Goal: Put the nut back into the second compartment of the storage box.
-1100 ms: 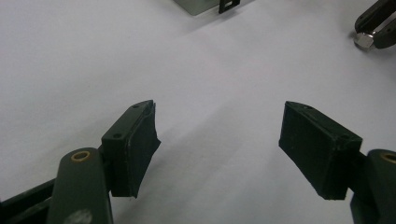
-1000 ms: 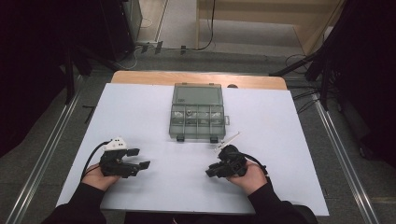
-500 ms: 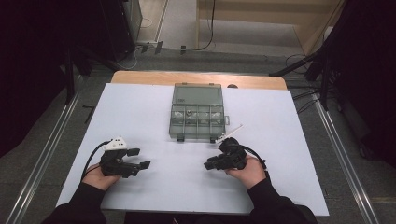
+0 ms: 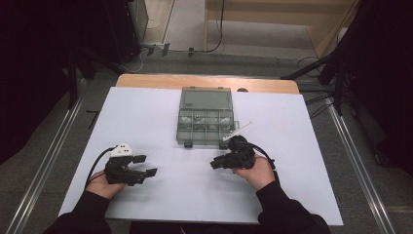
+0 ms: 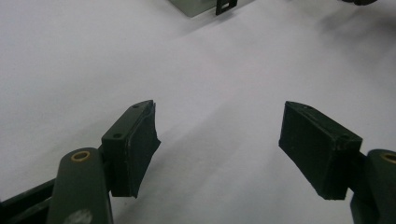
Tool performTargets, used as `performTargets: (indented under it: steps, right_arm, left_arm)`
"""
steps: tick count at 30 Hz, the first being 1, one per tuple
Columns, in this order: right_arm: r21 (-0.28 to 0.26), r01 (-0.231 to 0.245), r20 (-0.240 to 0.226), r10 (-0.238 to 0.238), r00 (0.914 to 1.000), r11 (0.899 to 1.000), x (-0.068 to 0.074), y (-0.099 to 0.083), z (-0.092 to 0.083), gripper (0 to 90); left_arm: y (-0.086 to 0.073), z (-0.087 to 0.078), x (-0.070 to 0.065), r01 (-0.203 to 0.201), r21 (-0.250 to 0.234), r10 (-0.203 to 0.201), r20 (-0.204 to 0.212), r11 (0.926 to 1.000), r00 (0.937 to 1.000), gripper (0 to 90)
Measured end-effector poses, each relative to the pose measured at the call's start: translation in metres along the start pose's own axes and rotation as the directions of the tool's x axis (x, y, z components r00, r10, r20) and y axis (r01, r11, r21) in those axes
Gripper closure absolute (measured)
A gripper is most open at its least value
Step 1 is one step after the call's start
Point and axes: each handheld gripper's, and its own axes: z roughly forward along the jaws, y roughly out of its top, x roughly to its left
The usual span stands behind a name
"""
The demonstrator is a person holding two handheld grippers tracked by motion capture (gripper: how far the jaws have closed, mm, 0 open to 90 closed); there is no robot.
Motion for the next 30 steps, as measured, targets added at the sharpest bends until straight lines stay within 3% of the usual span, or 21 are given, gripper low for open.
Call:
performTargets:
  steps: [17,30]
  right_arm:
    - [-0.023,0.004,0.009,-0.004,0.9999,1.0,-0.005,0.031,-0.003,71.2]
    - [-0.035,-0.016,0.024,0.017,0.9996,0.999,-0.017,0.063,-0.002,71.2]
  left_arm:
    - [0.001,0.001,-0.001,0.001,-0.002,-0.001,0.004,1.0,1.0,27.2]
    - [0.001,0.002,-0.002,0.001,0.003,-0.001,0.011,1.0,0.9999,27.2]
